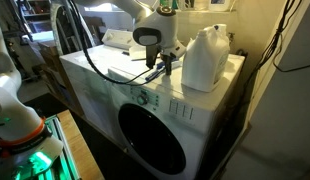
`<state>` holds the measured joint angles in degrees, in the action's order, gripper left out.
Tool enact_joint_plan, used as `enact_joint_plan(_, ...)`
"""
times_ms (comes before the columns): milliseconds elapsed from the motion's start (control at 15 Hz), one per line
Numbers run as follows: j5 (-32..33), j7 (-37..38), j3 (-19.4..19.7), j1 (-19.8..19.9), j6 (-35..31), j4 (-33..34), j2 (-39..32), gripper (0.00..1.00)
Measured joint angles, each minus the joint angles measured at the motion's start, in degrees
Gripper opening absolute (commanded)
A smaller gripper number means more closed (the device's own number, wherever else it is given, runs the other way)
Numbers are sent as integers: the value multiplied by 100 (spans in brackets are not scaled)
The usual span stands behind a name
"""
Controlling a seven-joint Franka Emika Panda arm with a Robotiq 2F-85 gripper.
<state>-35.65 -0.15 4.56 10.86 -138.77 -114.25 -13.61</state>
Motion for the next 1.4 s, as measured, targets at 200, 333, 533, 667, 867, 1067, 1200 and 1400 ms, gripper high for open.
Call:
enact_joint_plan(200,21,9,29,0,0,-43,2,48)
enact_joint_plan(333,67,26,59,0,0,-80,3,47)
enact_joint_plan(533,171,53,131,0,-8,-144,-3,49)
enact_joint_plan(667,222,54,184,3,-13,-157,2,52)
enact_joint_plan(867,341,59,261,16,-20,-169,22,57)
enact_joint_plan(1067,507,76,321,37,-25,-191,76,66)
enact_joint_plan(1200,639,103,348,38,-30,-205,128,68)
enact_joint_plan(1400,799,142,361,38,-31,-255,255,72)
